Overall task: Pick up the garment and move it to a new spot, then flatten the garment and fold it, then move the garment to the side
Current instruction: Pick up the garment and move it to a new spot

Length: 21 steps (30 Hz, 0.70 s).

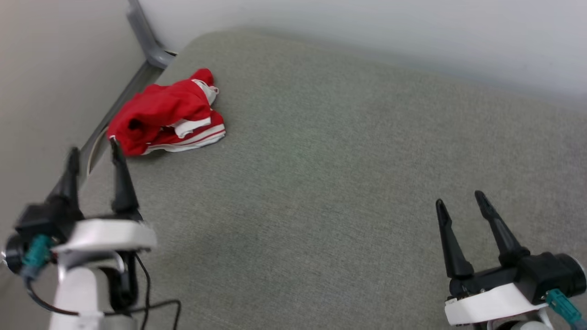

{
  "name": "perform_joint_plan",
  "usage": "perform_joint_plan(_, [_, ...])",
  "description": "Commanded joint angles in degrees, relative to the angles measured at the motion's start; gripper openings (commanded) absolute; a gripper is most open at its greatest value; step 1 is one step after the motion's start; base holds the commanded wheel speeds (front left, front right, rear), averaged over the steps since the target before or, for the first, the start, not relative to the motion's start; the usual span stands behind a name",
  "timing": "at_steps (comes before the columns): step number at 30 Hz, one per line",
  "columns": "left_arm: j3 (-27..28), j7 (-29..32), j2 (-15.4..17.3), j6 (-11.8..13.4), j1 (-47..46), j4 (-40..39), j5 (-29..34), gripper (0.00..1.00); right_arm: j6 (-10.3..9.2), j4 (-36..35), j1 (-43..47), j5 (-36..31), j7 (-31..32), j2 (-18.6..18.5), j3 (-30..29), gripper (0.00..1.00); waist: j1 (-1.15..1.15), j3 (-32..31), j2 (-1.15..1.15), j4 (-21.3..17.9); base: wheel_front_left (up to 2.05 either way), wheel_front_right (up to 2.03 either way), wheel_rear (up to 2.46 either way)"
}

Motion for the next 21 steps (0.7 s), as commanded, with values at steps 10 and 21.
perform_joint_plan(10, [7.7, -0.2, 6.1, -4.7, -18.2, 4.6, -1.2, 1.00, -0.03, -4.6, -4.9, -0.9, -0.1, -3.8, -0.2, 1.00, 0.00, 10.3, 0.00, -5.3, 0.00, 0.00, 0.00])
perform_joint_plan(21, [-1.7, 14.0, 20.0, -6.8, -34.6, 25.0, -9.9, 1.00, -0.03, -9.3, -7.4, -1.3, -0.1, -6.7, -1.2, 1.00, 0.00, 17.2, 0.00, -7.9, 0.00, 0.00, 0.00])
